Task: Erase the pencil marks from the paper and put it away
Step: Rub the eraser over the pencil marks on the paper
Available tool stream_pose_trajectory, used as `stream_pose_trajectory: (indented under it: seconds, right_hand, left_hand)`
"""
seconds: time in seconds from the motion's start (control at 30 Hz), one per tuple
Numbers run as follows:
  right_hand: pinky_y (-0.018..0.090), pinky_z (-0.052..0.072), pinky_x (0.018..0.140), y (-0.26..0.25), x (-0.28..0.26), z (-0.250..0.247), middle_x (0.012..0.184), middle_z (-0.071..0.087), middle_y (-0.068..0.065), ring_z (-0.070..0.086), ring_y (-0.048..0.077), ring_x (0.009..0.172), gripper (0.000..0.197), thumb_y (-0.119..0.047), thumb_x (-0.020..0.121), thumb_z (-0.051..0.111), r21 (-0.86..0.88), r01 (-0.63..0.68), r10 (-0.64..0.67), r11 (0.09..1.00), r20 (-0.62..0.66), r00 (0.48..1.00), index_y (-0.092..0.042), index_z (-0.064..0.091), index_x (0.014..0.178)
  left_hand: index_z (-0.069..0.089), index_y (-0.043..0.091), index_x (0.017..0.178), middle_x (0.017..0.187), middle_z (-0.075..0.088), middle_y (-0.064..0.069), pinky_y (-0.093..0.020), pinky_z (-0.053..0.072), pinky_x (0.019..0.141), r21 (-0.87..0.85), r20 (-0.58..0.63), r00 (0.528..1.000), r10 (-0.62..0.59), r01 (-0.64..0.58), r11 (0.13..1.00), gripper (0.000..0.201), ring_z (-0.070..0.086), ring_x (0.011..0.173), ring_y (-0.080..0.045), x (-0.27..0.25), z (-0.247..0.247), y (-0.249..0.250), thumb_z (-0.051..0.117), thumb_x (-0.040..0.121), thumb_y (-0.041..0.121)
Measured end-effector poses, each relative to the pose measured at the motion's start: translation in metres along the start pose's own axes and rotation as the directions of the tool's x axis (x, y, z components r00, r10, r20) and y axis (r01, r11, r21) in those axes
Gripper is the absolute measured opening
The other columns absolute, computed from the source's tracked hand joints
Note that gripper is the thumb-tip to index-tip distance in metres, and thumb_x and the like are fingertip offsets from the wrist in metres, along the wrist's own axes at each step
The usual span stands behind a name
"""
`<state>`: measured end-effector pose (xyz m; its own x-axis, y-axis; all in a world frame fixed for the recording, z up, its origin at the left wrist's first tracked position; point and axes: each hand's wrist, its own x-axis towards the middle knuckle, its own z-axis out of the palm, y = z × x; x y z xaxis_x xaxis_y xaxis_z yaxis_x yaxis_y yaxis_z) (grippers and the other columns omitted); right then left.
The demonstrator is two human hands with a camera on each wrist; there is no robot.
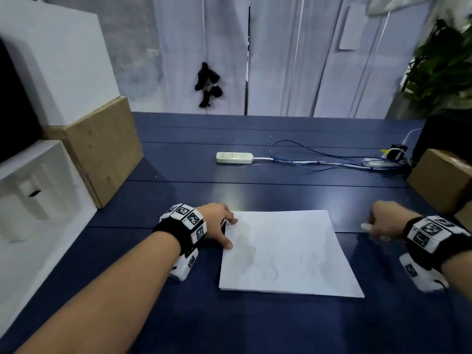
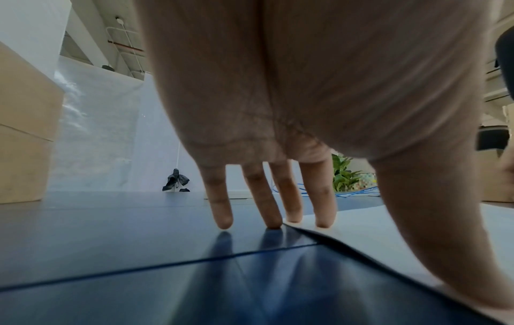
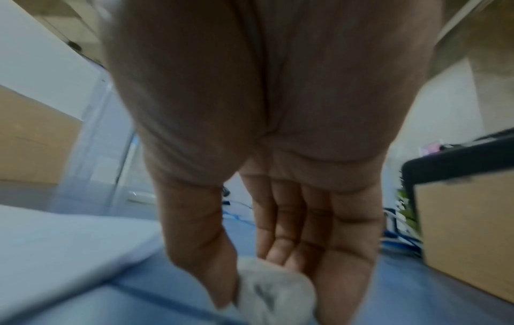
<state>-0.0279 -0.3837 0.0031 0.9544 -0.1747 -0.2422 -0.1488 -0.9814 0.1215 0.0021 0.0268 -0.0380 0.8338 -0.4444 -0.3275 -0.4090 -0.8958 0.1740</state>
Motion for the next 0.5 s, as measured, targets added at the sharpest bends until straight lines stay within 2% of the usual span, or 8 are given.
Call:
stream_pose_trajectory:
  seconds: [0.07,0.13,0.23,0.33,0.37,0.43,0.5]
  right_hand:
    - [0.030,0.054,0.070,-0.022,-0.001,-0.014,0.071,0.072,0.001,0.067,0.021,0.072,0.022,-0.033,0.080,0.071,0.144,0.145,-0.128,0.979,-0.120,0.985,-0.011,0.071,0.077]
    - [0.032,0.054,0.075,-0.060,-0.015,-0.027,0.077,0.071,-0.007,0.066,0.016,0.076,0.020,-0.040,0.082,0.070,0.244,0.341,-0.292,0.908,-0.214,0.932,-0.021,0.069,0.088]
    - [0.029,0.053,0.074,-0.122,-0.031,-0.034,0.085,0.070,-0.007,0.063,0.014,0.076,0.018,-0.040,0.085,0.066,0.243,0.529,-0.505,0.813,-0.155,0.849,-0.028,0.067,0.098]
    - [0.029,0.056,0.074,-0.172,-0.026,-0.024,0.090,0.072,-0.003,0.063,0.011,0.069,0.022,-0.036,0.088,0.062,0.262,0.605,-0.614,0.752,-0.054,0.787,-0.027,0.069,0.107]
    - [0.027,0.054,0.076,-0.186,-0.020,-0.018,0.096,0.072,-0.003,0.062,0.010,0.072,0.024,-0.034,0.088,0.062,0.225,0.624,-0.632,0.749,-0.041,0.774,-0.026,0.068,0.110]
    - [0.026,0.050,0.081,-0.204,-0.007,-0.011,0.107,0.071,-0.001,0.063,0.015,0.090,0.029,-0.031,0.087,0.065,0.156,0.637,-0.639,0.755,-0.047,0.768,-0.022,0.068,0.115]
    - [0.027,0.050,0.085,-0.217,0.005,-0.010,0.109,0.072,0.001,0.064,0.019,0.099,0.032,-0.032,0.086,0.069,0.138,0.641,-0.638,0.755,-0.068,0.767,-0.018,0.069,0.115]
  left_hand:
    - [0.052,0.028,0.138,0.141,0.042,0.007,-0.039,0.035,0.109,0.016,0.001,1.000,-0.005,0.004,1.000,0.082,0.041,0.128,-0.020,0.000,0.000,-0.003,0.080,0.067,0.058]
    - [0.051,0.030,0.138,0.140,0.044,0.008,-0.041,0.036,0.107,0.042,-0.016,1.000,-0.009,0.010,0.999,0.084,0.041,0.127,-0.020,0.000,-0.002,-0.003,0.079,0.065,0.062]
    - [0.044,0.030,0.144,0.139,0.043,0.007,-0.043,0.034,0.107,0.093,-0.032,0.999,-0.006,0.009,0.996,0.095,0.041,0.127,-0.021,0.000,-0.003,-0.003,0.076,0.064,0.067]
    - [0.040,0.030,0.146,0.146,0.034,0.010,-0.044,0.032,0.111,0.012,-0.024,1.000,0.008,-0.008,1.000,0.099,0.036,0.135,-0.020,0.003,0.004,-0.011,0.075,0.063,0.070]
    - [0.037,0.029,0.148,0.152,0.028,0.010,-0.043,0.030,0.113,-0.007,0.003,1.000,0.022,-0.022,1.000,0.100,0.030,0.140,-0.021,0.004,0.005,-0.015,0.074,0.065,0.069]
    - [0.028,0.026,0.152,0.162,0.012,0.005,-0.043,0.021,0.119,0.002,0.062,0.996,0.064,-0.064,0.998,0.100,0.011,0.149,-0.024,0.006,0.008,-0.018,0.071,0.071,0.066]
    - [0.018,0.024,0.155,0.163,0.004,0.006,-0.049,0.013,0.120,0.015,0.081,0.994,0.072,-0.074,0.997,0.103,0.001,0.150,-0.023,0.007,0.009,-0.019,0.068,0.075,0.066]
